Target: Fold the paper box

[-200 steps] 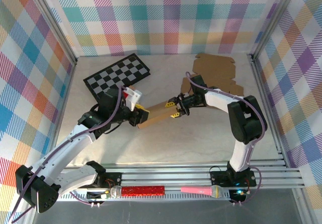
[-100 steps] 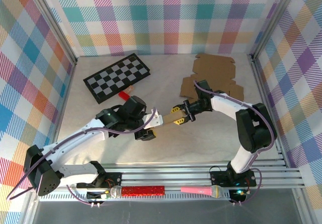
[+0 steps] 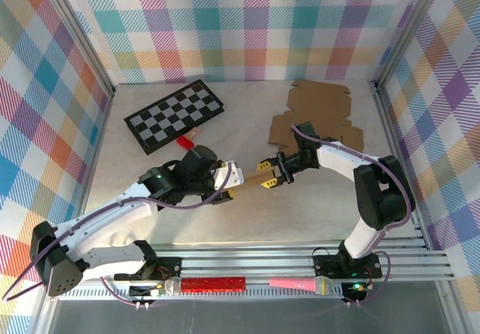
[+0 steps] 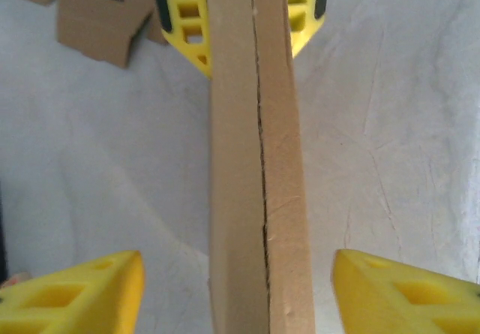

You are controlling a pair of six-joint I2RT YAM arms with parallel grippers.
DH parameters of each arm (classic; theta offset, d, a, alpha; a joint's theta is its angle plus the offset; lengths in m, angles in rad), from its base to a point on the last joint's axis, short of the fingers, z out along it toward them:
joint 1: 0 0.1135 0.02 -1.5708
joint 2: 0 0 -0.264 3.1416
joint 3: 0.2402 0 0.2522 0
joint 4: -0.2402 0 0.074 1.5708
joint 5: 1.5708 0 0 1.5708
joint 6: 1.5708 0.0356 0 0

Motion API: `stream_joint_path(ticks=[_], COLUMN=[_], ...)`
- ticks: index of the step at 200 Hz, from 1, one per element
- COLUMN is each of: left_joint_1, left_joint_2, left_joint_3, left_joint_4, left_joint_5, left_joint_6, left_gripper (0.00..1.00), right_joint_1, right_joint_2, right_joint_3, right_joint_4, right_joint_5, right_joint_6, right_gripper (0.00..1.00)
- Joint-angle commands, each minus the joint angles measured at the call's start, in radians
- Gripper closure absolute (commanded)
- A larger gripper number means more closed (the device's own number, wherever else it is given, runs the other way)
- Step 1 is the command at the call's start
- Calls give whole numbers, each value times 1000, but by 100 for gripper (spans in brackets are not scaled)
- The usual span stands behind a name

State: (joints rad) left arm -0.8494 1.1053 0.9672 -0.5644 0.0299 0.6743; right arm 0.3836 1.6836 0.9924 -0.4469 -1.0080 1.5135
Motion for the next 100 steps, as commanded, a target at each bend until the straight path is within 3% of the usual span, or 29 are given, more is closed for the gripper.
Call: stream_joint_path(ticks=[1,32,100], left_joint_1=[1,0,1], left_joint_2=[-31,25,161], left_joint_3=[-25,-24,-37], left_joint_4=[-2,-33,90], left_joint_5=[-16,13,-43], left_joint_6=[-3,17,37], left_gripper=[30,29,29], right_joint_1=[5,5,5], right_joint_2=[-13,-10,-52], right_joint_3=[-11,-6,-46], right_joint_4=[-40,-39,-34], right_joint_5=[16,11,12], right_joint_6=[30,42,83], right_gripper=[70,70,70])
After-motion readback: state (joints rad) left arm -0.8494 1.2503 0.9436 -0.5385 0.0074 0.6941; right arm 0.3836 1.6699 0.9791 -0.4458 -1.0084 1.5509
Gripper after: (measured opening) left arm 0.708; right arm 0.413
